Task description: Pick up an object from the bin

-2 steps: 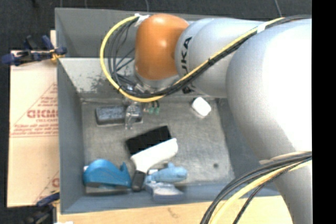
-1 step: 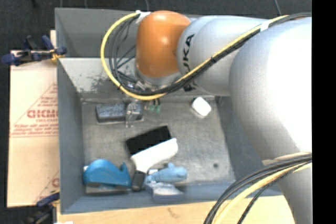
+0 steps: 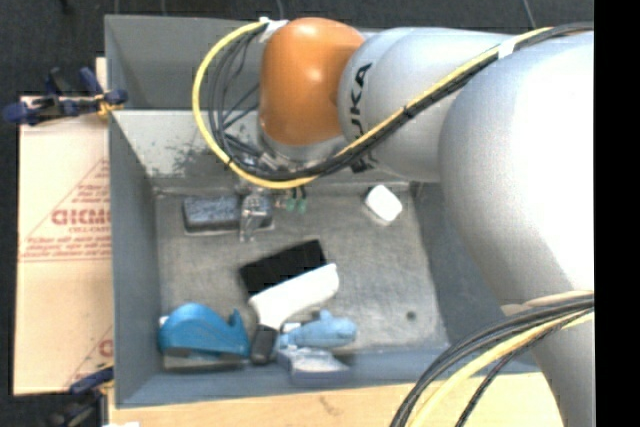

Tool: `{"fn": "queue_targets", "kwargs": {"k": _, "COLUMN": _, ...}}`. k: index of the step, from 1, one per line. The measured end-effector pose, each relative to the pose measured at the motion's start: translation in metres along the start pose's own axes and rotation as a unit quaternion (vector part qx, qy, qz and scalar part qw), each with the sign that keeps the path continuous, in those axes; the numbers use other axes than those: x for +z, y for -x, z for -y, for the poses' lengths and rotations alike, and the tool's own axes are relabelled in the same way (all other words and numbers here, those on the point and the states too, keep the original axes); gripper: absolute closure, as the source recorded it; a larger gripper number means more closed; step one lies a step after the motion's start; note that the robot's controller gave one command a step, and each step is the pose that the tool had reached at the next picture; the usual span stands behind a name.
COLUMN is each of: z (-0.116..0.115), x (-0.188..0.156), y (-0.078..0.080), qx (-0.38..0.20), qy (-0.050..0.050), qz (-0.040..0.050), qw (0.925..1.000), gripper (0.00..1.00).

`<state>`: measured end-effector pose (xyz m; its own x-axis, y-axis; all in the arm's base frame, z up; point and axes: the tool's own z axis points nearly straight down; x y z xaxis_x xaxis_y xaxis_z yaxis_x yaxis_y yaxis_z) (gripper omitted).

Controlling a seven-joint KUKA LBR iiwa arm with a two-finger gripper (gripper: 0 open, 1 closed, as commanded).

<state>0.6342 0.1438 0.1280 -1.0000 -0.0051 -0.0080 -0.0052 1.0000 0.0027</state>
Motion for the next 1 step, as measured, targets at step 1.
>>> {"fn": "queue_targets", "kwargs": {"k": 1, "z": 0.0003, "x": -0.0055, "y": -0.0011, "qx": 0.000, "qy": -0.001, "qz": -0.0031, "qw": 1.0000, "gripper": 1.00}}
